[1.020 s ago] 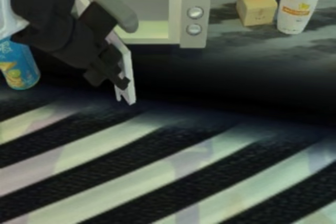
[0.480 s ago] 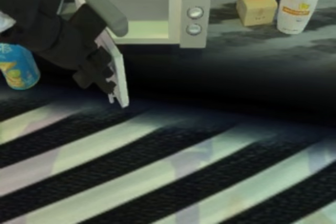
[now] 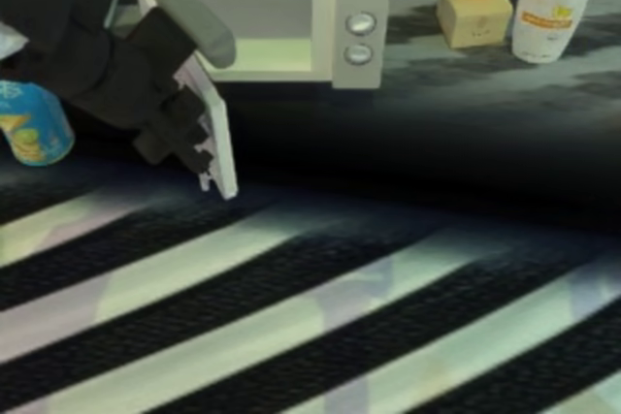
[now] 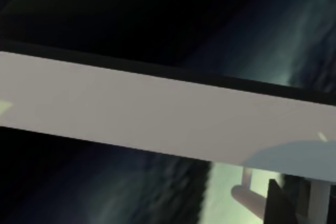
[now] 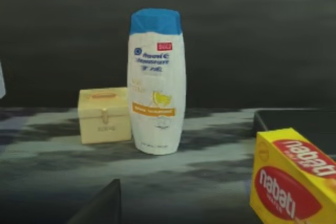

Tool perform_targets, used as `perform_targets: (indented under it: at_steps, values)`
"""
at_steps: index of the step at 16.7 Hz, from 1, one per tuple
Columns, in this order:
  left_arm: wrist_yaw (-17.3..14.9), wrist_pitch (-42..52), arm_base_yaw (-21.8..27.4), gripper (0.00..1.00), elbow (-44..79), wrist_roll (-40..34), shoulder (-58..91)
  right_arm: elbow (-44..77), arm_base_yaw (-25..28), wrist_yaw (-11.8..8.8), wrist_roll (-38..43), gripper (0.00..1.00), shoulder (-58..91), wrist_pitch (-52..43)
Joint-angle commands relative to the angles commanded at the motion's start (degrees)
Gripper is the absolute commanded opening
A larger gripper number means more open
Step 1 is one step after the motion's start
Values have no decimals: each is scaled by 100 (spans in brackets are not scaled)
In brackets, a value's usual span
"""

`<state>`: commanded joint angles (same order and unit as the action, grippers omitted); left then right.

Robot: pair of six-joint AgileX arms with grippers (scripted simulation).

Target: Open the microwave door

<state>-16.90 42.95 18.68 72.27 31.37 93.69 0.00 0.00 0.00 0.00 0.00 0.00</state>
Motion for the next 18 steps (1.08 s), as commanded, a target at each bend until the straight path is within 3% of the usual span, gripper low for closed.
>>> perform_targets:
  at_steps: [14, 18]
  values:
    - [-20, 5, 17, 0, -6, -8, 6, 0, 0, 0, 0, 100, 0, 0]
    - [-142, 105, -100, 0, 24, 325, -8, 0, 0, 0, 0, 100, 0, 0]
